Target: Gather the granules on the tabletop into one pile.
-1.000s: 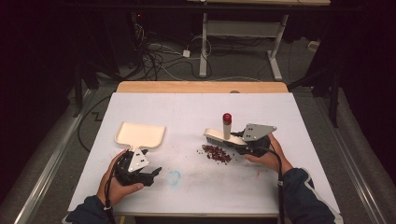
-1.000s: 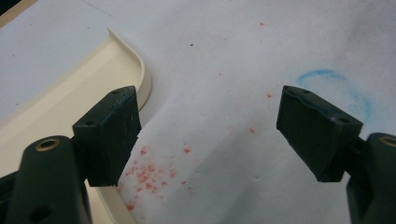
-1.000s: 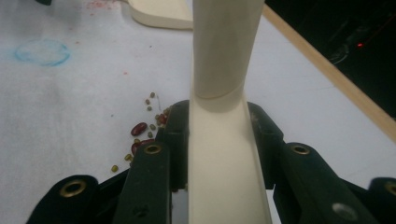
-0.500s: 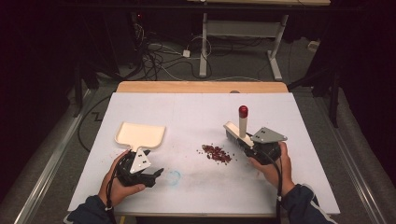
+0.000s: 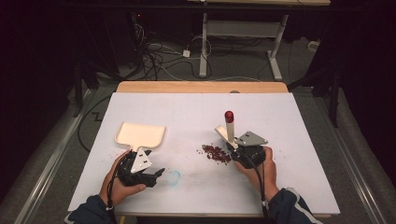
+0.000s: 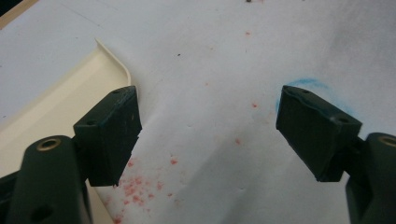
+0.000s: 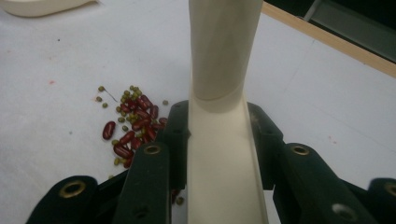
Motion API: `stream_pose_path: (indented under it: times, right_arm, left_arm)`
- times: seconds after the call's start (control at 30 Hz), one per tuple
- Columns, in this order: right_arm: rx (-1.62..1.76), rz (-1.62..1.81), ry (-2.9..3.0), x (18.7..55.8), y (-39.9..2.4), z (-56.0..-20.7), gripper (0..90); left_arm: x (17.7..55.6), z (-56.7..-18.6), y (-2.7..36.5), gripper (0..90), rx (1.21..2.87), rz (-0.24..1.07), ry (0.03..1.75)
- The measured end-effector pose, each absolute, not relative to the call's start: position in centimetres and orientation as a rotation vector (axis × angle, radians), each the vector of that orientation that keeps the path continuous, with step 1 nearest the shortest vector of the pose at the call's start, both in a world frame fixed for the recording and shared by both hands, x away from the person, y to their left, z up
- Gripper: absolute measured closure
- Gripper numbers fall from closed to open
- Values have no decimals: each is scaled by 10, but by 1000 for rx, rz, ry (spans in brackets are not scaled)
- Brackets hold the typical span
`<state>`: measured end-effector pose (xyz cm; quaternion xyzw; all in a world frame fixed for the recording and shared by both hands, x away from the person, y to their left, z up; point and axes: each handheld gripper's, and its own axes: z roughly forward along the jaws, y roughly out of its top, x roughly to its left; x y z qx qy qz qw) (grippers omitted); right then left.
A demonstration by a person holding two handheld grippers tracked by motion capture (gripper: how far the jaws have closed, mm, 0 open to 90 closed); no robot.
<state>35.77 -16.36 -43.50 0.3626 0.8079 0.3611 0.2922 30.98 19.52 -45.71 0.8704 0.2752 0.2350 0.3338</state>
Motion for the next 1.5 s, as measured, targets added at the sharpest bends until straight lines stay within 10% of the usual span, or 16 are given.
stream_pose_path:
  times: [1.5]
  right_arm:
    - [906,1319,2107,333,-140,-408,671]
  left_arm:
    - [310,-454,202,215,2251,636,728]
